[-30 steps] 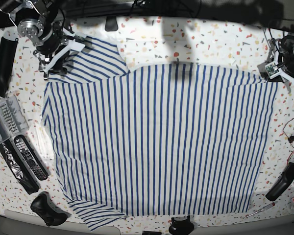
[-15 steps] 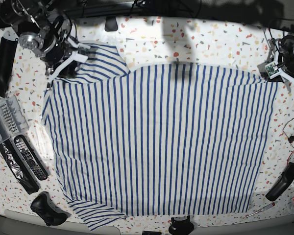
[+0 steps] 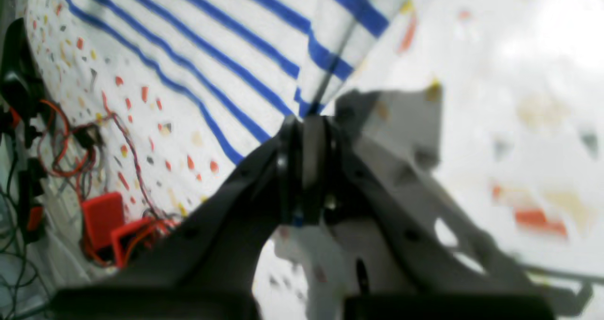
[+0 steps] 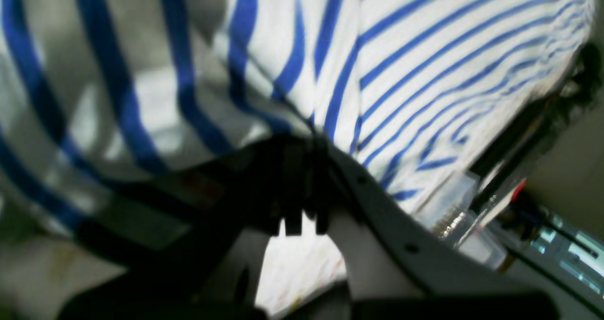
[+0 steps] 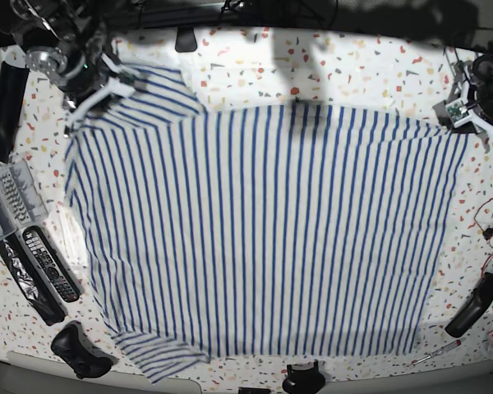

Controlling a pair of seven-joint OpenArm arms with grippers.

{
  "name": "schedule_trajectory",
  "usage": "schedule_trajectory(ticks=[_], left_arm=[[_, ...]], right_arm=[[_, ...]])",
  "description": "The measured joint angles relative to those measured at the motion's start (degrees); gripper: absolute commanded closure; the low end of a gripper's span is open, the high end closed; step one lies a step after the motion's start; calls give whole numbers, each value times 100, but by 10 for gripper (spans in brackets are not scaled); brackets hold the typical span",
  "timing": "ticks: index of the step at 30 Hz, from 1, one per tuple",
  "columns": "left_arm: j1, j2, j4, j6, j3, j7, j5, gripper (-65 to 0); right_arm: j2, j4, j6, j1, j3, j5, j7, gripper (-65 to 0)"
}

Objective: Layout the t-shirt on the table in an organized manner, then fold the t-shirt properly
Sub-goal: 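Pull the grasped shirt corners away from the hem with both grippers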

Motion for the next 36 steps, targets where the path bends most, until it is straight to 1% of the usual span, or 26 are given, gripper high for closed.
schedule_trajectory(ticks=[1,2,3,4,7,11,13,16,19,21,23,26,27,29,31,32,33,36], left_arm=[[109,-138,107,-50,-9,83,-118,0],[251,-267,221,-81,-11,210,-264,0],[393,-361,339,-79,-9,339,-398,0],[520,-442,439,-105,-9,389,-461,0],[896,-647,713,-111,-20,581,-481,0],[1370,-647,946,-79,-33,660,-481,0],[1567,-664,1040,-61,-37,787,-457,0],[1851,-671,1143,-61,-42,828,-363,0],[2059,-669,1268,-39,-44,944,-243,0],[2118,-669,1300,-39,-48,960,-225,0],[2129,-658,1311,-52,-96,970,-227,0],[2144,-634,1338,-28,-299,946,-249,0],[2146,-614,1344,55,-411,922,-264,0],[2162,-531,1338,76,-702,931,-520,0],[2142,-417,1320,70,-1064,730,-815,0],[2124,-363,1320,72,-1239,527,-885,0],[2114,-315,1333,105,-1379,376,-892,0],[2114,-157,1329,109,-1569,227,-868,0]], right_arm=[[79,210,-9,-122,13,151,-348,0],[144,387,7,-234,90,363,-525,0],[212,555,31,-372,229,590,-610,0],[240,691,127,-540,378,658,-610,0],[188,1045,133,-1213,796,688,-601,0],[216,1416,146,-2015,1368,667,-625,0],[223,1574,127,-2365,1580,658,-603,0],[210,1679,129,-2828,1794,684,-579,0],[214,1718,140,-3121,1921,688,-605,0],[212,1720,138,-3206,1934,695,-605,0],[210,1720,66,-3217,1934,695,-605,0],[208,1722,-256,-3182,1934,522,-603,0],[208,1722,-413,-3152,1934,522,-603,0],[203,1725,-542,-3032,1993,544,-566,0],[140,1731,-586,-2835,2116,551,-514,0],[96,1729,-588,-2721,2208,553,-461,0],[50,1729,-588,-2614,2306,555,-343,0],[-114,1725,-592,-2282,2505,726,-61,0]])
